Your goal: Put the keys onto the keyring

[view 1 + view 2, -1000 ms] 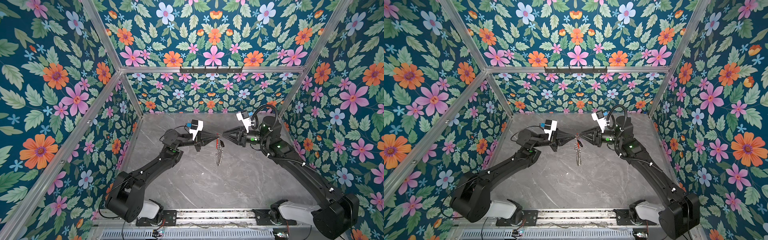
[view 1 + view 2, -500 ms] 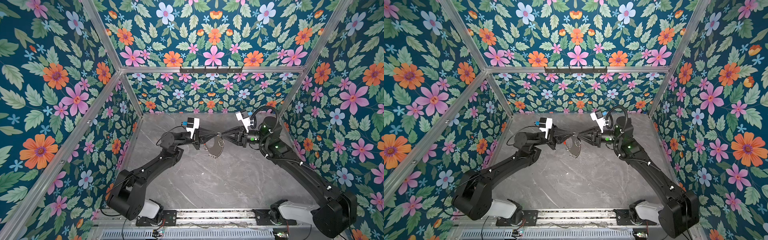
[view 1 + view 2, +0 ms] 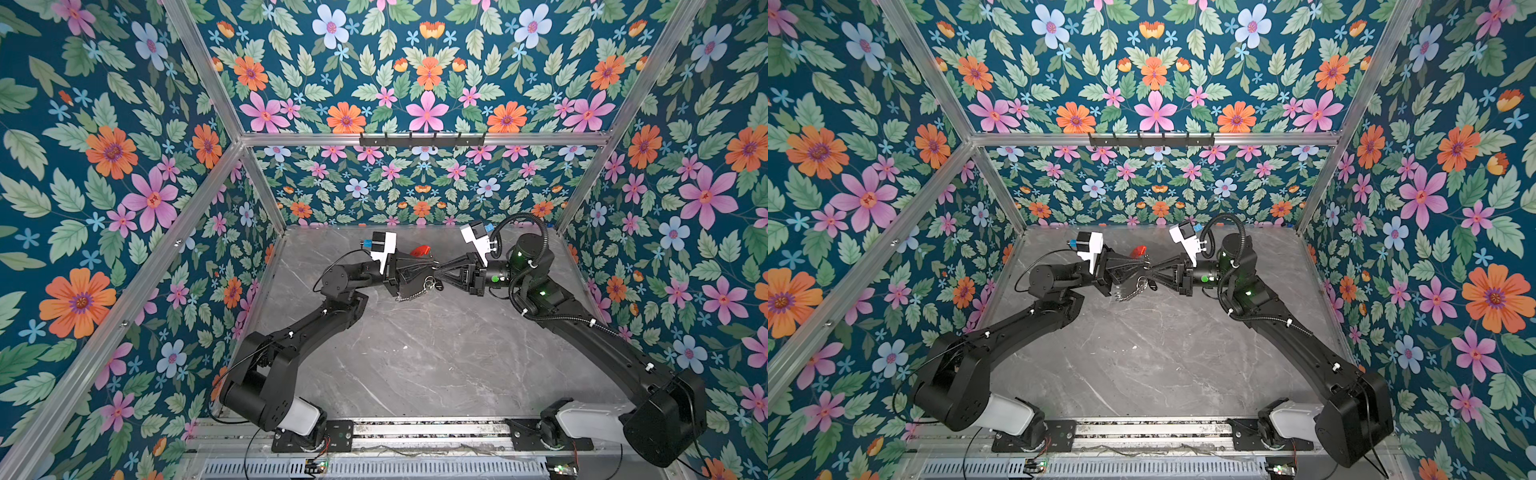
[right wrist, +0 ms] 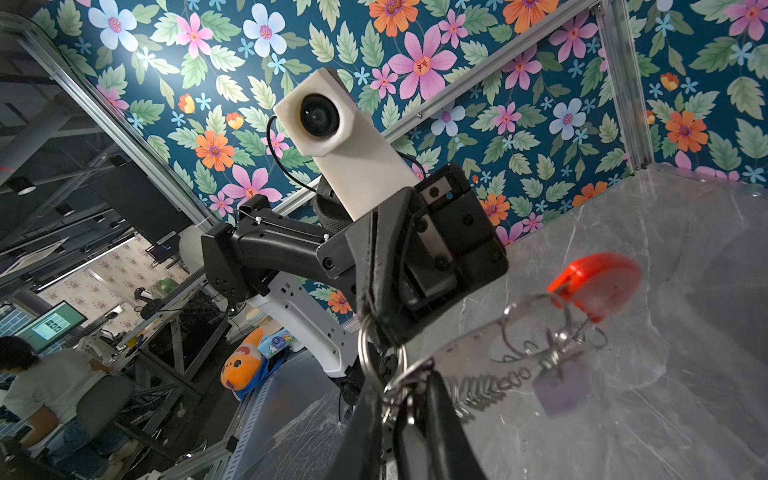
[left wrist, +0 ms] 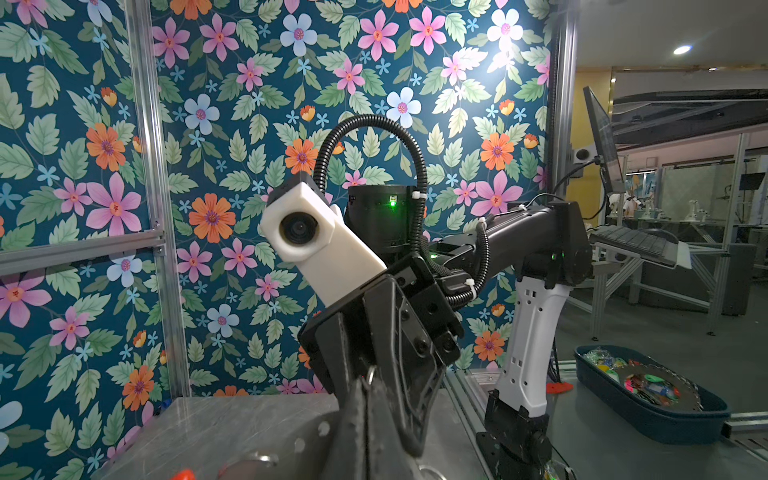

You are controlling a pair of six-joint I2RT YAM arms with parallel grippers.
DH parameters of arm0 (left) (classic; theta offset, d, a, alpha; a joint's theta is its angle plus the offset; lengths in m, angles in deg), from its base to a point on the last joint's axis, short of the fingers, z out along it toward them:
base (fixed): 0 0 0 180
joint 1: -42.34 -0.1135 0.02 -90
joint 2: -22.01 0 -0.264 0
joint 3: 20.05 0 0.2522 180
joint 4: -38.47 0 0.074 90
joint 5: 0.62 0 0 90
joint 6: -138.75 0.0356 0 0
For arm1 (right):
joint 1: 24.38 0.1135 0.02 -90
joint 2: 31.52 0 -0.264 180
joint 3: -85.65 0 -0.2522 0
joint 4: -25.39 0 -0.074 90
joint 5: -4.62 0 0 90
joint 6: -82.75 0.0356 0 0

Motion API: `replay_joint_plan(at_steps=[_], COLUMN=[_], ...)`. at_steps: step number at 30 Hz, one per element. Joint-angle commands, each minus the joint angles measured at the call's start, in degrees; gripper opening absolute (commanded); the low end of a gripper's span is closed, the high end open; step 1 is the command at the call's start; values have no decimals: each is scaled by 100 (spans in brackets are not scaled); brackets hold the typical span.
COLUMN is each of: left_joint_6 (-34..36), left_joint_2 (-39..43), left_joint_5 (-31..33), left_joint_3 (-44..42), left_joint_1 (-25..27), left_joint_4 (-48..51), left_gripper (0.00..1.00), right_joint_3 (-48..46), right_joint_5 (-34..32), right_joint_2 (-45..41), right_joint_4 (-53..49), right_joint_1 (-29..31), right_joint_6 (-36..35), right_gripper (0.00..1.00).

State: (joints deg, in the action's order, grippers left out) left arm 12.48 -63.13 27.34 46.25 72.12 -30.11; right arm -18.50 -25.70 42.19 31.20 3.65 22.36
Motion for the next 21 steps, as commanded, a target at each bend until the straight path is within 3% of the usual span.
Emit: replay_joint_plan(at_steps=[1, 6, 9, 13, 21], left_joint_6=[-172, -213, -231, -240, -233], left_joint_2=[-9, -28, -25, 3, 41], left_joint_5=[196, 224, 201, 159, 148], left_joint_3=[64, 56, 55, 38, 2], left_joint_1=[28, 28, 28, 28, 19], left_joint_4=[-432, -499, -517, -503, -489], left_gripper=[0, 0, 0, 0, 0], right_joint_3=[32, 36, 57, 119, 48], right_joint_5=[1, -38, -132, -489, -525], right_joint_2=[71, 99, -4, -264, -719], right_joint_4=[117, 109, -202, -957, -1507], right_joint_1=[103, 146, 141, 120, -294], right_joint_6=[81, 72, -143, -717, -992], right_gripper=[15, 18, 32, 43, 50])
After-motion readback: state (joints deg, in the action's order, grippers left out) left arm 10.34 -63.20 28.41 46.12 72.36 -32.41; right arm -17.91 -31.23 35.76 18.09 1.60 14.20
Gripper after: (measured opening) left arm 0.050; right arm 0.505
